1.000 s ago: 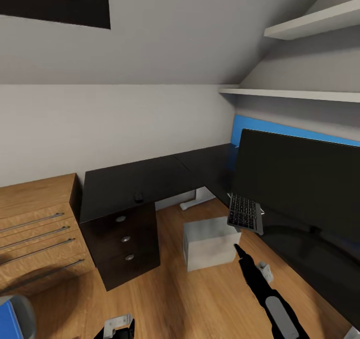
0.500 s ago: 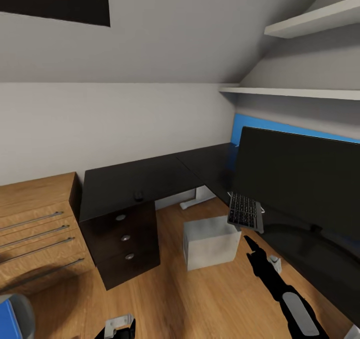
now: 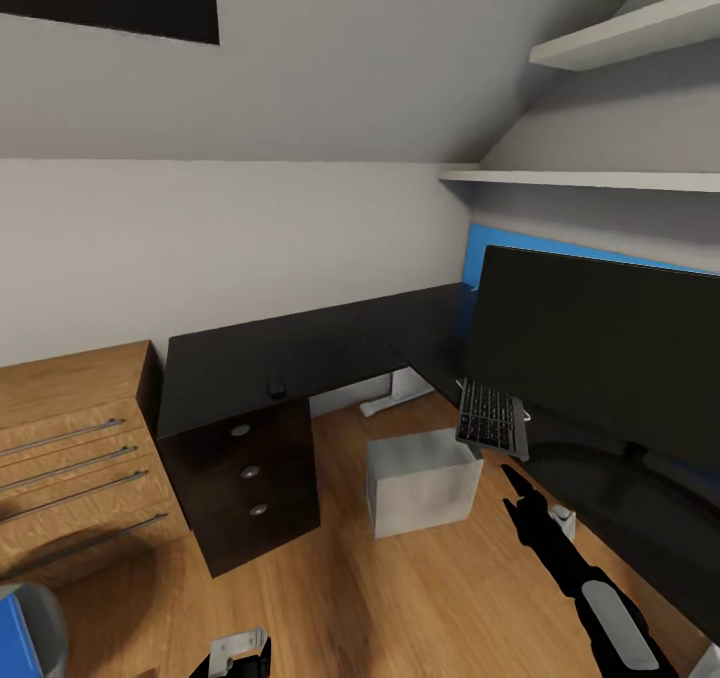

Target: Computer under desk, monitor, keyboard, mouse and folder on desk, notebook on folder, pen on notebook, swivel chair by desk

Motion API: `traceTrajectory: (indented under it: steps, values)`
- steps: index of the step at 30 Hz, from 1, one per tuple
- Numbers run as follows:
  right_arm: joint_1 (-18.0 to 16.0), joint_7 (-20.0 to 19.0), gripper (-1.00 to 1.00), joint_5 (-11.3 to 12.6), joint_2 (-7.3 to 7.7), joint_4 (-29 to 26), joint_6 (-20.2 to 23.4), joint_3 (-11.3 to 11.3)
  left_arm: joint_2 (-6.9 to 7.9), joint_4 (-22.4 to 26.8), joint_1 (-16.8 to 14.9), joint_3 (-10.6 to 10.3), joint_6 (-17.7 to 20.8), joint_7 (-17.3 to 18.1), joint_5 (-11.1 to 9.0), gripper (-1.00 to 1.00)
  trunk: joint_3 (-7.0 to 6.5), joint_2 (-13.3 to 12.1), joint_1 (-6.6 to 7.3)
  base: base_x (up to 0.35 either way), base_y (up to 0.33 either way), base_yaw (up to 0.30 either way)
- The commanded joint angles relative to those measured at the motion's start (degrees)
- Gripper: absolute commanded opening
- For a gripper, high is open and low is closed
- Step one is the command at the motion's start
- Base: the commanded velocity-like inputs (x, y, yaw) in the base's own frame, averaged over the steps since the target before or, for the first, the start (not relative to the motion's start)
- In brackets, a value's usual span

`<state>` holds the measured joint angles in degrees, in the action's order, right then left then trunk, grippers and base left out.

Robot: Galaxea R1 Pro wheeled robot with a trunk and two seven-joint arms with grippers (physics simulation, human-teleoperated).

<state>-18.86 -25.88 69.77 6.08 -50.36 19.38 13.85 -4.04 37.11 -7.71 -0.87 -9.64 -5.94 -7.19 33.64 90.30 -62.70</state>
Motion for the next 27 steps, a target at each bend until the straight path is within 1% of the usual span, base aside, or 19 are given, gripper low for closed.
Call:
traceTrajectory:
  steps: [1, 5, 11, 21, 27]
  values:
    - [-0.04, -0.07, 1.00, 0.64, 0.08, 0.01, 0.62, 0.12, 0.00, -0.02, -0.03, -0.10, -0.20, -0.12, -0.55, 1.00, 0.05, 0.03, 0.01, 0.000, 0.000, 0.000]
    - [-0.04, -0.07, 1.00, 1.08, 0.31, 0.11, 0.87, 0.18, 0.06, -0.02, -0.03, -0.10, -0.20, -0.12, -0.54, 1.00, 0.05, 0.03, 0.01, 0.000, 0.000, 0.000]
    - [-0.04, -0.07, 1.00, 2.34, 0.43, 0.19, 1.46, 0.10, 0.08, -0.02, -0.03, -0.10, -0.20, -0.12, -0.53, 1.00, 0.05, 0.03, 0.01, 0.000, 0.000, 0.000]
    - [0.00, -0.39, 1.00, 2.62, 0.39, 0.08, 1.33, 0.03, 0.16, -0.02, -0.03, -0.02, -0.20, -0.12, -0.55, 1.00, 0.05, 0.03, 0.01, 0.000, 0.000, 0.000]
    - [0.04, -2.17, 1.00, 2.69, 0.43, 0.35, 1.29, 0.04, 0.17, -0.02, -0.03, -0.01, -0.20, -0.12, -0.55, 1.00, 0.05, 0.03, 0.01, 0.000, 0.000, 0.000]
